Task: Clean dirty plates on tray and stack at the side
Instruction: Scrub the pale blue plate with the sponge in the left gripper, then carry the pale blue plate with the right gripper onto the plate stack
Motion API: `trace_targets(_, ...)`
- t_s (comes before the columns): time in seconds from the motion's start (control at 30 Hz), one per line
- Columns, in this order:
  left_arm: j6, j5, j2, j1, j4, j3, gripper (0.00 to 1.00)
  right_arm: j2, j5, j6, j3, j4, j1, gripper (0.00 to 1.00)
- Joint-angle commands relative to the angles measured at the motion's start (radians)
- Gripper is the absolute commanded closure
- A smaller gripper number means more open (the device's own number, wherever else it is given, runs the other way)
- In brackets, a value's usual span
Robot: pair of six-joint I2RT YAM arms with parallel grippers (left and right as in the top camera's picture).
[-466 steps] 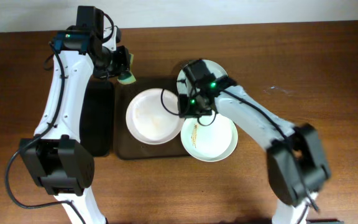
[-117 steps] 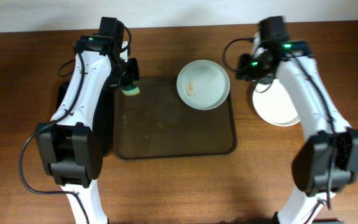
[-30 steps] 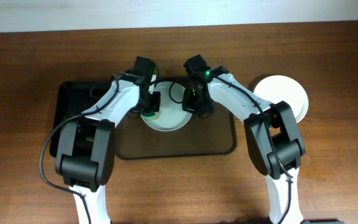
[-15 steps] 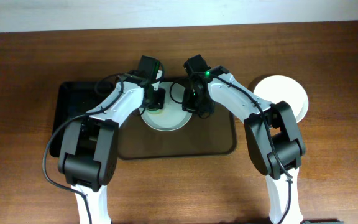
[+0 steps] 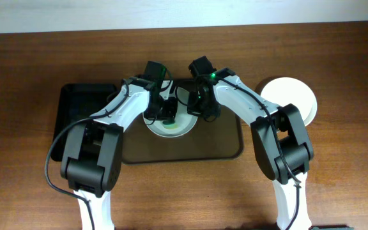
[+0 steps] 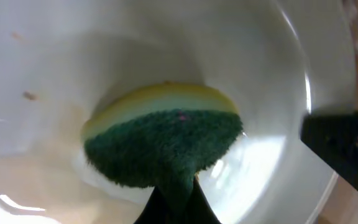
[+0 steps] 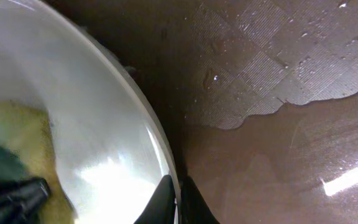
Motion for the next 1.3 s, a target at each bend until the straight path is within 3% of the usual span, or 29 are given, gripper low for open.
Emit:
trace_targets(0.0, -0.035, -0.192, 0.023, 0.021, 0.062, -0.007, 1.0, 0.062, 0.063, 0.005, -0.039, -0.014, 0.006, 0.96)
trace_targets(0.07, -0.079, -0.274, 0.023, 0.041, 0.068, -0.007, 1.0, 0.062, 0.063, 0.004, -0.039, -0.014, 0.006, 0.96)
trace_targets(0.17, -0.082, -0.288, 0.023, 0.075, 0.02, -0.007, 1.0, 0.062, 0.063, -0.003, -0.039, -0.012, 0.006, 0.96)
trace_targets(0.23, -0.081, -0.127, 0.023, 0.076, -0.161, -0.007, 1.0, 0.062, 0.062, -0.002, -0.039, -0.011, 0.006, 0.96)
trace_targets(0.3, -0.05, -0.025, 0.023, 0.075, -0.2, -0.007, 1.0, 0.062, 0.062, -0.002, -0.039, -0.01, 0.006, 0.96)
trace_targets(0.33, 0.006, 0.118, 0.023, 0.075, -0.2, -0.007, 1.0, 0.062, 0.061, -0.002, -0.039, -0.008, 0.006, 0.96)
trace_targets(0.4, 0.019, 0.245, 0.023, 0.075, -0.146, -0.007, 1.0, 0.062, 0.058, -0.002, -0.039, -0.008, 0.006, 0.96)
trace_targets(0.53, -0.056, 0.272, 0.023, 0.097, 0.009, 0.005, 1.0, 0.062, 0.058, -0.003, -0.039, -0.004, 0.007, 0.96)
trace_targets(0.63, -0.076, 0.455, 0.022, 0.184, -0.036, 0.138, 1.0, 0.062, 0.058, -0.018, -0.039, -0.004, 0.006, 0.96)
trace_targets(0.7, -0.076, 0.488, 0.022, 0.242, -0.131, 0.244, 1.0, 0.062, 0.054, -0.019, -0.039, -0.004, 0.006, 0.96)
trace_targets(0.8, -0.017, 0.415, 0.022, 0.312, -0.295, 0.375, 1.0, 0.061, -0.004, -0.073, -0.036, 0.004, 0.006, 0.96)
trace_targets(1.0, -0.015, 0.093, 0.022, 0.313, -0.468, 0.381, 1.0, -0.036, 0.008, -0.161, 0.012, -0.043, 0.006, 0.96)
trace_targets(1.13, -0.015, 0.083, 0.022, 0.313, -0.468, 0.381, 1.0, -0.194, 0.228, -0.161, 0.012, -0.134, 0.013, 0.96)
trace_targets(1.27, -0.015, 0.078, 0.022, 0.307, -0.456, 0.381, 1.0, -0.342, 0.599, -0.159, 0.012, -0.232, 0.085, 0.96)
